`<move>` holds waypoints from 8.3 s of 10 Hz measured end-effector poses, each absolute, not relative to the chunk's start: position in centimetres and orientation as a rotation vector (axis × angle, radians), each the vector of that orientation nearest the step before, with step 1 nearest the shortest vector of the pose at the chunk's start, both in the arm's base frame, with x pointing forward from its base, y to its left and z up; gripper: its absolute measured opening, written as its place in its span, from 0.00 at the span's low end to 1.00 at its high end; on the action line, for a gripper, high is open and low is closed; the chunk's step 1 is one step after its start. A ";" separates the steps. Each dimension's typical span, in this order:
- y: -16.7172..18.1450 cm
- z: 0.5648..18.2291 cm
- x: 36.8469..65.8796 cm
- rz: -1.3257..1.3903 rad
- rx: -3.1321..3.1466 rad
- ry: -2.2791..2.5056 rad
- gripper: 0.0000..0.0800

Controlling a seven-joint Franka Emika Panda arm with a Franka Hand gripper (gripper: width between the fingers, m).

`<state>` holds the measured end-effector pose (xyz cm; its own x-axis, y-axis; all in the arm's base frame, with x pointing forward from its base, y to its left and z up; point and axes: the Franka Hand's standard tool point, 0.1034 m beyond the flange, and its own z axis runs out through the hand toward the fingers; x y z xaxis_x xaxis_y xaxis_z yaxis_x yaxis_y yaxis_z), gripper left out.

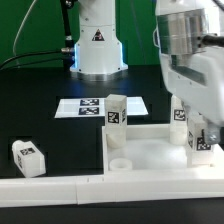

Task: Assemble square table

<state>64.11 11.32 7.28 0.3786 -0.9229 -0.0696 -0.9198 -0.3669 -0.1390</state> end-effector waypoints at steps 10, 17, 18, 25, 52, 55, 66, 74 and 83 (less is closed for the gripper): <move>11.5 7.6 64.7 -0.223 -3.054 0.201 0.68; 10.1 7.3 64.9 -0.223 -2.974 0.640 0.36; 10.1 7.2 64.9 -0.216 -2.942 0.755 0.36; 9.9 7.2 64.6 -0.170 -2.799 1.155 0.36; 10.5 7.4 64.0 -0.179 -2.639 1.427 0.36; 11.1 7.4 63.7 -0.036 -2.143 2.044 0.36; 11.0 7.9 64.3 -0.065 -2.467 1.629 0.80; 11.5 7.4 64.4 -0.189 -2.940 0.747 0.48; 9.9 7.4 64.5 -0.181 -2.874 1.040 0.39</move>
Offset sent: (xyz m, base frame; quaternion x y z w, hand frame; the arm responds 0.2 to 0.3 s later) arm 0.0000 0.0000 0.0000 0.0000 0.0000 -0.1938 0.9810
